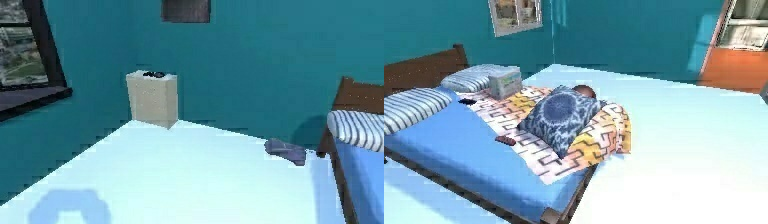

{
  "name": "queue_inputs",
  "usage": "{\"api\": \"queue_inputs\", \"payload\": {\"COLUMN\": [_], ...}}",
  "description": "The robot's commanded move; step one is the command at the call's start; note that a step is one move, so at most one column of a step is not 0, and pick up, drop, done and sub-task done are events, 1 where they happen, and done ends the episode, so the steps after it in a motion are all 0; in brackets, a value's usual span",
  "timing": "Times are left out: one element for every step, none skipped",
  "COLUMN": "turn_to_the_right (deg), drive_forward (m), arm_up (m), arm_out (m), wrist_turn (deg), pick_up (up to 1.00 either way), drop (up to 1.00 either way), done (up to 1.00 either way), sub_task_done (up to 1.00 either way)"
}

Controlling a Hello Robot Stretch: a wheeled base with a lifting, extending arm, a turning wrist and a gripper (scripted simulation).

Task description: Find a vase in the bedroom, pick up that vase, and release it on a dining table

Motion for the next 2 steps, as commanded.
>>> {"api": "queue_inputs", "payload": {"turn_to_the_right": [0.0, 6.0], "drive_forward": [1.00, 0.00], "arm_up": [0.00, 0.00], "arm_out": [0.00, 0.00], "wrist_turn": [0.0, 0.0], "pick_up": [0.00, 0.00], "drop": [0.00, 0.00], "done": [0.00, 0.00], "sub_task_done": [0.00, 0.00]}}
